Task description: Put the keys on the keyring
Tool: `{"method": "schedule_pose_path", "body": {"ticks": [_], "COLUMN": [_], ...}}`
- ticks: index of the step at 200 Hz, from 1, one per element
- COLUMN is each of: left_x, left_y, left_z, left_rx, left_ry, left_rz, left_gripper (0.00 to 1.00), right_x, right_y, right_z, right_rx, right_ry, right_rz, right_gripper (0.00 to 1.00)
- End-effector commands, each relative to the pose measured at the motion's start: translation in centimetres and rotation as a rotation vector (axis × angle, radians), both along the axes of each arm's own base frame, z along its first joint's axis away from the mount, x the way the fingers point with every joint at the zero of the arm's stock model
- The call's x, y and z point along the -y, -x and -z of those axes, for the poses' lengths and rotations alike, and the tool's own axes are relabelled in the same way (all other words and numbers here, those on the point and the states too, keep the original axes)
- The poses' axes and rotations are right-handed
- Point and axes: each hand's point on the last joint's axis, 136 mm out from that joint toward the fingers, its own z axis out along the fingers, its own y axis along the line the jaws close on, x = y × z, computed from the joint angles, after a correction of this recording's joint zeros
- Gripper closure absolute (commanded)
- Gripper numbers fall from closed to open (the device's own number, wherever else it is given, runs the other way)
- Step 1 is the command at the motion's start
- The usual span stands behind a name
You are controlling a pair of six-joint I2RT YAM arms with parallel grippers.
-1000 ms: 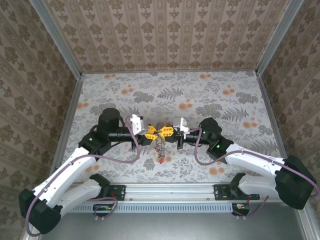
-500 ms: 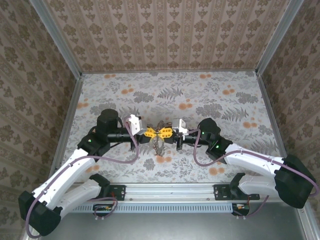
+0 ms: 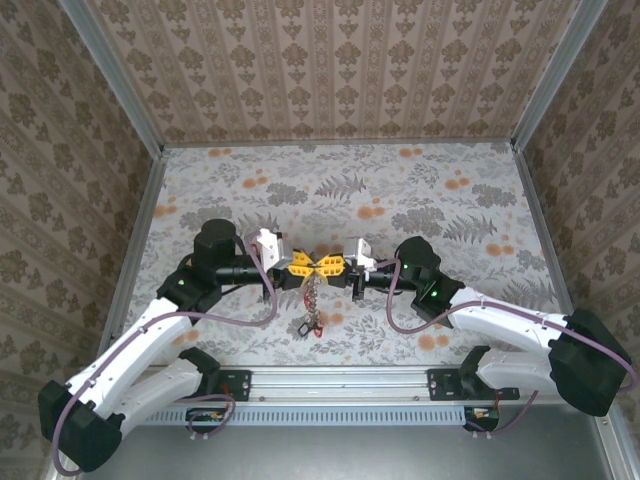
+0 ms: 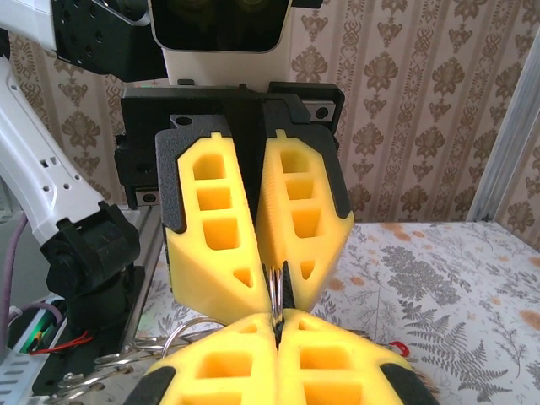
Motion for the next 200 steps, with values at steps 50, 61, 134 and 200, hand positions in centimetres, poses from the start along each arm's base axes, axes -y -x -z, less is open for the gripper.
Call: {"method": "schedule_pose_path", "body": {"ticks": [50,61,134,200], "left_x": [0.4,0.4,0.5,-0.5], "left_y": [1.2,1.3,2.2,1.5], "left_z": [-1.9,-1.9,-1.6,0.1], "left_rx": [0.038,0.035,0.023,0.166], "left_ry": [0.067,0.068,0.06,-0.09], "left_rz": [0.079,0.084,0.152,0.065], "left_gripper": [0.81,0.81,1.0,1.0], "right_x": [-0.8,-0.8,-0.7,0.2], "right_y": [0.8,0.8,0.6,0.6], "right_z": [-1.4,-1.1,-1.3,0.5], "right_rx": [0.063,0.065,0.07,0.102], "right_ry": [-0.005,0.005,-0.012,0.079], "right_rz": [-0.032,-0.034,-0.013,0.022], "right_gripper": [1.0,1.0,1.0,0.75]}}
